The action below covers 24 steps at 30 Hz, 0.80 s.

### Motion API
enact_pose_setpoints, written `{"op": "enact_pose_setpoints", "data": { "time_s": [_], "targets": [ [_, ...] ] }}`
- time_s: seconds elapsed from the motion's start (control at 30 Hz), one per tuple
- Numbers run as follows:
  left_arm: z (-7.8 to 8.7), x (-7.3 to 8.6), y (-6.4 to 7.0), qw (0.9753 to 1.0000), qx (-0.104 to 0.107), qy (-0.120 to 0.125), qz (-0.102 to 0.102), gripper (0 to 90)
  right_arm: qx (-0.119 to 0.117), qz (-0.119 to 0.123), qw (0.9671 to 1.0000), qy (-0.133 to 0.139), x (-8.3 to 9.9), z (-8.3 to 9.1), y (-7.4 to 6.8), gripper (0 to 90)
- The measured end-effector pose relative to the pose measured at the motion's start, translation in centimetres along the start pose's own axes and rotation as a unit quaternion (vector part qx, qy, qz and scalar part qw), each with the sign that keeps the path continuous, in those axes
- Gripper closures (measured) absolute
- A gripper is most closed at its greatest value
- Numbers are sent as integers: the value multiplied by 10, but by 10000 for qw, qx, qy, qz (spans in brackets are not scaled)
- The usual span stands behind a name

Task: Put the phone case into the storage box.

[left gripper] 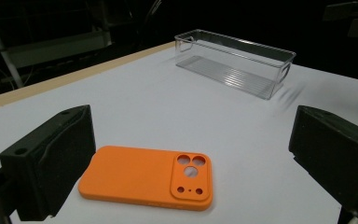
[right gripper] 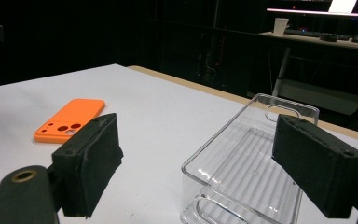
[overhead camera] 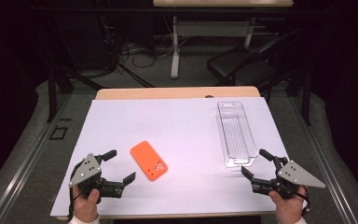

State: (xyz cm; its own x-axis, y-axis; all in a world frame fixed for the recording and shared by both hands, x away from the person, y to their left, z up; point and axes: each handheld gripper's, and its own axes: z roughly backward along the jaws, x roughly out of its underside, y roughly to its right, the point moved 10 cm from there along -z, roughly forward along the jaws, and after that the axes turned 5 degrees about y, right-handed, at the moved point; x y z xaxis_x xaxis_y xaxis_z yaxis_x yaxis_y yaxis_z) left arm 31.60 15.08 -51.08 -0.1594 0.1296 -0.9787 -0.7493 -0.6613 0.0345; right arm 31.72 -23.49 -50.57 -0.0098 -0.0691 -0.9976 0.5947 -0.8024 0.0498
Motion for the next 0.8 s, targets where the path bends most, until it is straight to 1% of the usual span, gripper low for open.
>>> {"op": "enact_pose_setpoints", "data": {
  "time_s": [0.13, 0.2, 0.27, 0.4, 0.47, 0.53, 0.63, 0.67, 0.8],
  "targets": [
    [-1, 0, 1, 10000, 32, -22, 25, 5, 29, 32, 10000, 1, 0, 1, 0, 143],
    [-1, 1, 1, 9999, 48, -94, 29, 5, 30, 35, 10000, -22, -1, 1, 0, 143],
    [-2, 0, 0, 9999, -22, -125, 57, 5, 33, 43, 10000, -19, -1, 0, 0, 143],
    [-4, -3, -4, 9994, -119, -233, 216, 5, 26, 16, 10000, -55, 1, -1, -2, 143],
    [-7, -3, -5, 9988, -126, -327, 348, 5, 19, 64, 9999, -115, 0, -1, -2, 143],
    [-9, -4, -5, 9983, -79, -381, 444, 5, 24, 39, 9999, -98, 0, -2, -2, 143],
    [-15, -4, -7, 9969, -107, -515, 587, 5, 39, 55, 9999, -128, 1, -2, -2, 143],
    [-17, -5, -8, 9966, -109, -525, 627, 5, 36, 55, 9999, -138, 1, -2, -3, 143],
    [-24, -8, -10, 9955, -134, -638, 681, 5, 46, 42, 9999, -153, 2, -3, -3, 144]
  ]
}}
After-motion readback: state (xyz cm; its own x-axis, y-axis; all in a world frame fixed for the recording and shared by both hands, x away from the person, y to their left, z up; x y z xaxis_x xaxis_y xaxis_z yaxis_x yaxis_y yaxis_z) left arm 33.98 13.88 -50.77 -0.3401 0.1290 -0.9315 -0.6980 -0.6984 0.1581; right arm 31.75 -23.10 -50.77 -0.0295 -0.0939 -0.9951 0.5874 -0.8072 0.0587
